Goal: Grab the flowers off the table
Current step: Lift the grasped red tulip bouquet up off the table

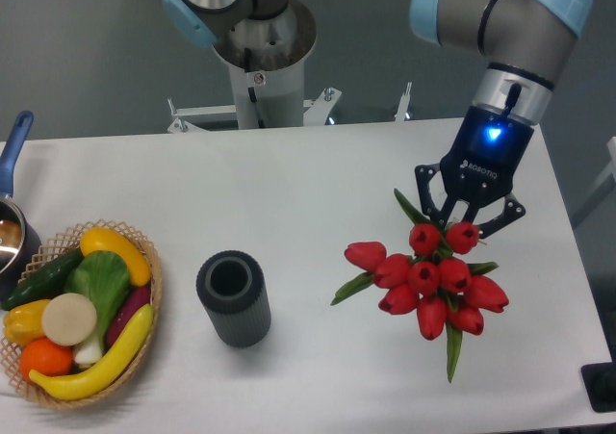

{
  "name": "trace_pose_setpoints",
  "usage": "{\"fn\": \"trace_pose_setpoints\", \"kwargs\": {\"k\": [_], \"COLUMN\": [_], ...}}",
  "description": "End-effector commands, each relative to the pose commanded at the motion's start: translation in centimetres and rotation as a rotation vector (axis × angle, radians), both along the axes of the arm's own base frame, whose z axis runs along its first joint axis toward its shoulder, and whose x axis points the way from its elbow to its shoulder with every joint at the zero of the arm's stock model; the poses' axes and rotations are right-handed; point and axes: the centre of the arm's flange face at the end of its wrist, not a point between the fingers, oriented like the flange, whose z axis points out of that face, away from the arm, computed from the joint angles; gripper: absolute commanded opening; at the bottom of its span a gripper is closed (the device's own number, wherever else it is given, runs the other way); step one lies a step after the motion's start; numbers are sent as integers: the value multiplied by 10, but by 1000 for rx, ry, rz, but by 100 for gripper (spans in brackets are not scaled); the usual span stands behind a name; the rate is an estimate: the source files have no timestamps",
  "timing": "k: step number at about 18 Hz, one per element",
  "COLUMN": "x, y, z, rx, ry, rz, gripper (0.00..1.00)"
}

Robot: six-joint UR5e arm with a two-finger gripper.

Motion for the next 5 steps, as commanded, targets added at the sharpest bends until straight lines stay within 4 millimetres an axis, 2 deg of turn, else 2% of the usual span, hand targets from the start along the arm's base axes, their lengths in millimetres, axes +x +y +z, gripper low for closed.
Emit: {"fn": "trace_pose_setpoints", "kwargs": {"k": [5], "x": [0], "y": [-3], "z": [2], "rx": [0], "ry": [3], "rz": [5], "gripper": [21]}}
